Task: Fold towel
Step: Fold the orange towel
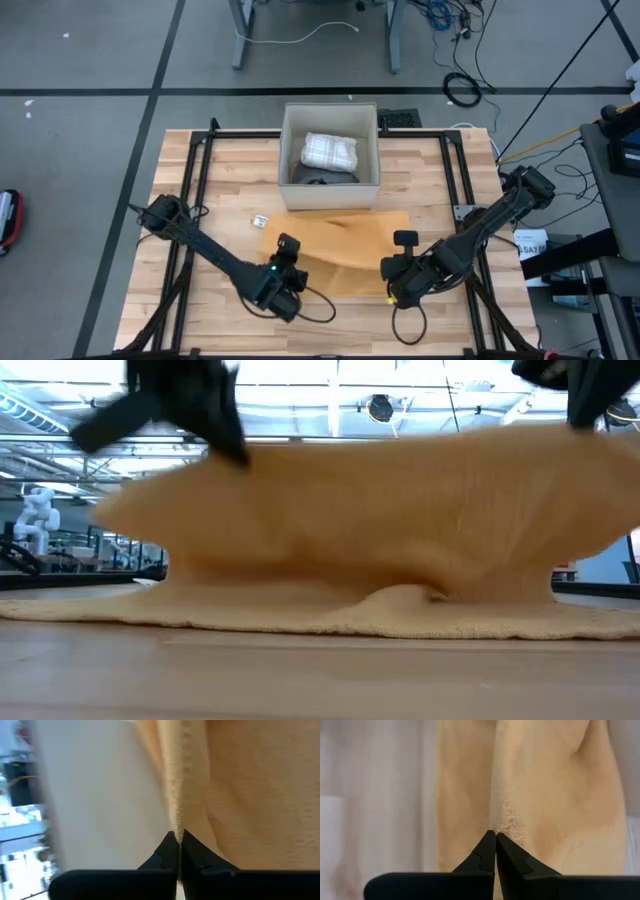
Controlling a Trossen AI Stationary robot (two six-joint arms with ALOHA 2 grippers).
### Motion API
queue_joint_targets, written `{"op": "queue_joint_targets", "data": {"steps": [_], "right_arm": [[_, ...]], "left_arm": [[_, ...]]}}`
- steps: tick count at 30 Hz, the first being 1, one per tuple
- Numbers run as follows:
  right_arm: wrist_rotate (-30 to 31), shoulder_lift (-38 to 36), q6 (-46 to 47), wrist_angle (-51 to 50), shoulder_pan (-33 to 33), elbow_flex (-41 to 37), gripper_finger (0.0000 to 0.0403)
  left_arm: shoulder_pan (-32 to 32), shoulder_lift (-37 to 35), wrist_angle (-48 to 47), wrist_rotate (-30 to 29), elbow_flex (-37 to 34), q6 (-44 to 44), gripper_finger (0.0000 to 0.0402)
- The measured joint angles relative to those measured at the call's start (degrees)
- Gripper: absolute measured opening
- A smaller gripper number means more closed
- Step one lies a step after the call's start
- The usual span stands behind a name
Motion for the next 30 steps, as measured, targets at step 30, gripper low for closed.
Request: {"op": "queue_joint_targets", "data": {"steps": [30], "right_arm": [[15.6,-21.5,-11.3,-6.9,9.2,13.4,0.0000]], "left_arm": [[-5.8,-6.6,-29.0,3.7,46.7,-1.8,0.0000]]}}
